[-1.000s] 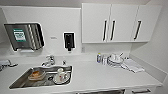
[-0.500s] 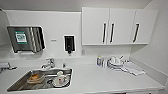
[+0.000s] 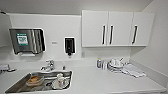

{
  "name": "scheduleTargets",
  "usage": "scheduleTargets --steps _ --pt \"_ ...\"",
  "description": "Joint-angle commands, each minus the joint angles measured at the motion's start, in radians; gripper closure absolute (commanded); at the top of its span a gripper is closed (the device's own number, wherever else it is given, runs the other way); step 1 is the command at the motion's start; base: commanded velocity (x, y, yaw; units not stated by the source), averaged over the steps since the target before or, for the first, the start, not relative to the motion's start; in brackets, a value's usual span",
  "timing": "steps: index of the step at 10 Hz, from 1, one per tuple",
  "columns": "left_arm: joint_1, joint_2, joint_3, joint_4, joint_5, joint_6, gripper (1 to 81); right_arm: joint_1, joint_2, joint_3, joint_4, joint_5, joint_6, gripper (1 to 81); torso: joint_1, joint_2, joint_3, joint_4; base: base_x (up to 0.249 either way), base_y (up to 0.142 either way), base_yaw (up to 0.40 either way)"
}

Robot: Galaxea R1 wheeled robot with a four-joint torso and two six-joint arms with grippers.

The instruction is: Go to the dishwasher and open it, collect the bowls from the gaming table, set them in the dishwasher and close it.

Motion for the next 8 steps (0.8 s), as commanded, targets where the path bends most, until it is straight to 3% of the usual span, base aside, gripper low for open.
scheduleTargets --steps 1,2,3,5,6,8 --pt "-0.045 -0.059 0.041 0.033 0.023 0.003 1.0 0.096 -0.038 0.022 0.017 -0.035 0.003 1.0 -0.001 0.001 0.000 0.000 0.000 0.000 0.000" --pt "-0.039 -0.064 0.048 0.034 0.015 0.005 1.0 0.096 -0.038 0.021 0.017 -0.035 0.003 1.0 0.005 -0.007 0.000 0.000 0.000 0.000 0.000" --pt "-0.034 -0.073 0.057 0.045 -0.006 0.003 1.0 0.096 -0.040 0.021 0.016 -0.035 0.003 1.0 0.007 -0.011 -0.094 0.000 0.000 0.000 0.000" --pt "-0.031 -0.081 0.068 0.052 -0.017 0.003 1.0 0.096 -0.040 0.021 0.017 -0.035 0.003 1.0 0.003 -0.007 -0.117 0.000 0.000 0.000 0.000" --pt "-0.031 -0.085 0.068 0.054 -0.017 0.003 1.0 0.096 -0.040 0.022 0.017 -0.035 0.003 1.0 0.003 -0.007 -0.053 0.000 0.000 0.000 0.000" --pt "-0.027 -0.137 0.105 0.054 -0.020 0.003 1.0 0.096 -0.040 0.025 0.019 -0.035 0.003 1.0 0.004 -0.006 -0.102 0.000 0.000 0.000 0.000"
